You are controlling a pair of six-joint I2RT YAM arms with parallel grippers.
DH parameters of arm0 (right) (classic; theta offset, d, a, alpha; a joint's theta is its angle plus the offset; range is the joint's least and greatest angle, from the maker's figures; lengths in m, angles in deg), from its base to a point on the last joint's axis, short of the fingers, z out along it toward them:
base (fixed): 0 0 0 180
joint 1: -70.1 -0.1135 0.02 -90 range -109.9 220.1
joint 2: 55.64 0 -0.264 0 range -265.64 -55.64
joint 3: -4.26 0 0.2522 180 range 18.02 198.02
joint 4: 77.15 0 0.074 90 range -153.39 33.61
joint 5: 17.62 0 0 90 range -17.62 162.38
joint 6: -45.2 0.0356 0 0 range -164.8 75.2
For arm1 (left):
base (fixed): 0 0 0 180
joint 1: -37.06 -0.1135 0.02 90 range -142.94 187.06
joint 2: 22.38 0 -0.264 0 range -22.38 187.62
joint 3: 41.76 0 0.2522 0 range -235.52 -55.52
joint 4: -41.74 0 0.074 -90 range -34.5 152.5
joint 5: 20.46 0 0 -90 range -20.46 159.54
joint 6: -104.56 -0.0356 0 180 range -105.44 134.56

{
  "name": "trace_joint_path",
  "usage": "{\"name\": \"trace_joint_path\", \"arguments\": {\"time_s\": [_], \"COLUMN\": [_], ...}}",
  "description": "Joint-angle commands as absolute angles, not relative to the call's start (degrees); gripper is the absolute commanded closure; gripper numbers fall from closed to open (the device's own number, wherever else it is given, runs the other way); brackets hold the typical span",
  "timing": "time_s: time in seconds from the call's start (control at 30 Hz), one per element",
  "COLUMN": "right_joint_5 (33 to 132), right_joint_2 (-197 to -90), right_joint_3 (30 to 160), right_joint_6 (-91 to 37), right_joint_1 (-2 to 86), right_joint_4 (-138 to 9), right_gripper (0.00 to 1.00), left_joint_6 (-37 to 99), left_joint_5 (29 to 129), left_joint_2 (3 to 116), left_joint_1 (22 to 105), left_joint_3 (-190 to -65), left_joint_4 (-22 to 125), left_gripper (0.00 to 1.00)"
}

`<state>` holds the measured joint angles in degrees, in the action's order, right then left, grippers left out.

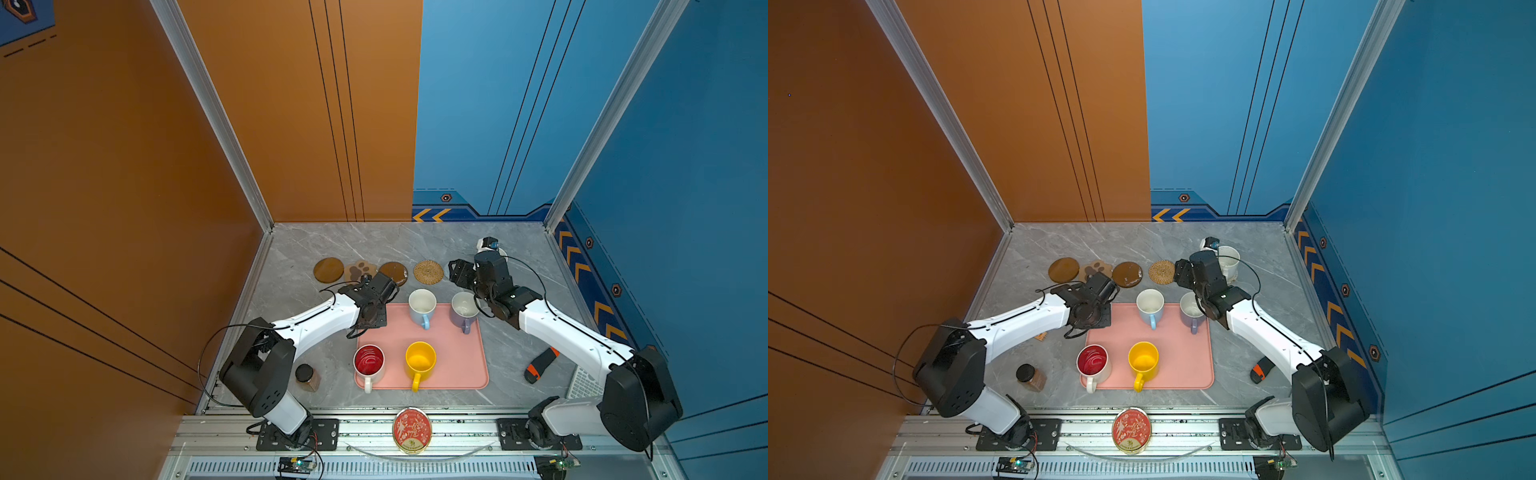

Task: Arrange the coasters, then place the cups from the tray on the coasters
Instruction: 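Lower the left gripper onto the plain white mug on the tray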

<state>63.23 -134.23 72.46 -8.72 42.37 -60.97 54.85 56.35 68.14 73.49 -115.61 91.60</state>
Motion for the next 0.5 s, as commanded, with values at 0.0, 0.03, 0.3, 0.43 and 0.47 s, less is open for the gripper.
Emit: {"name": "trace_joint_path", "arguments": {"time_s": [0.0,0.03,0.3,0.43,0.47], "right_joint_5": [63.3,63.4,63.3,63.4,63.4], "right_joint_2": [-134.6,-134.6,-134.4,-134.6,-134.6], "right_joint_3": [72.5,72.5,72.3,72.3,72.4], "right_joint_6": [-8.1,-8.1,-8.1,-8.1,-8.1], "right_joint_1": [42.8,42.8,42.9,42.9,42.9], "right_joint_4": [-61.1,-61.1,-60.9,-60.9,-61.0], "right_gripper": [0.28,0.27,0.27,0.27,0.28], "left_joint_6": [54.4,54.4,53.7,53.4,53.5], "left_joint_5": [56.4,56.4,56.1,54.1,53.7], "left_joint_2": [68.7,68.7,67.1,65.1,64.8], "left_joint_1": [72.8,72.8,73.1,74.3,74.6], "left_joint_3": [-114.9,-114.9,-113.1,-113.2,-113.2], "left_joint_4": [91.2,91.2,91.3,91.3,91.3], "left_gripper": [0.84,0.88,1.0,1.0,1.0]}}
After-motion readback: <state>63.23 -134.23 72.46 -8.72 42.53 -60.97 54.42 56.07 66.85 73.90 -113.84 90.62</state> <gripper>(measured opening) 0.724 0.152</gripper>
